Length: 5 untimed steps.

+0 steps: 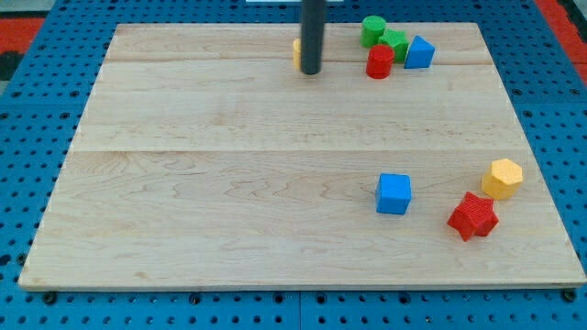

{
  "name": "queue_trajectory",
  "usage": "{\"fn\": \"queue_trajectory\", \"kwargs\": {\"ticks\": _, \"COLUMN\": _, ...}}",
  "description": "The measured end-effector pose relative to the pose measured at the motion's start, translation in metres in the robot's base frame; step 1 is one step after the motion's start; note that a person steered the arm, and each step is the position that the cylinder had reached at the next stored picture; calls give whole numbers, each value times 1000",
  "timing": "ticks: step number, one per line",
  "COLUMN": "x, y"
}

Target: Slide the blue cube to the bottom center

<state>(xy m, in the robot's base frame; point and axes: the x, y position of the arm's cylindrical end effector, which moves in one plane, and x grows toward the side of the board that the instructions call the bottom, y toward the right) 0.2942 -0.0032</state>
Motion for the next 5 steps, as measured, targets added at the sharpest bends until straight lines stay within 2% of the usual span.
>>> {"fn": "queue_trajectory", "kwargs": {"ticks": 1, "x": -9, "y": -57}}
{"fn": "queue_trajectory", "kwargs": {"ticks": 2, "x": -22, "y": -24}}
{"fn": "queue_trajectory", "kwargs": {"ticks": 3, "x": -22, "y": 64}}
{"fn": "queue_trajectory", "kwargs": {"ticks": 4, "x": -9, "y": 77}}
{"fn": "queue_trajectory", "kwargs": {"ticks": 5, "x": 52, "y": 46}}
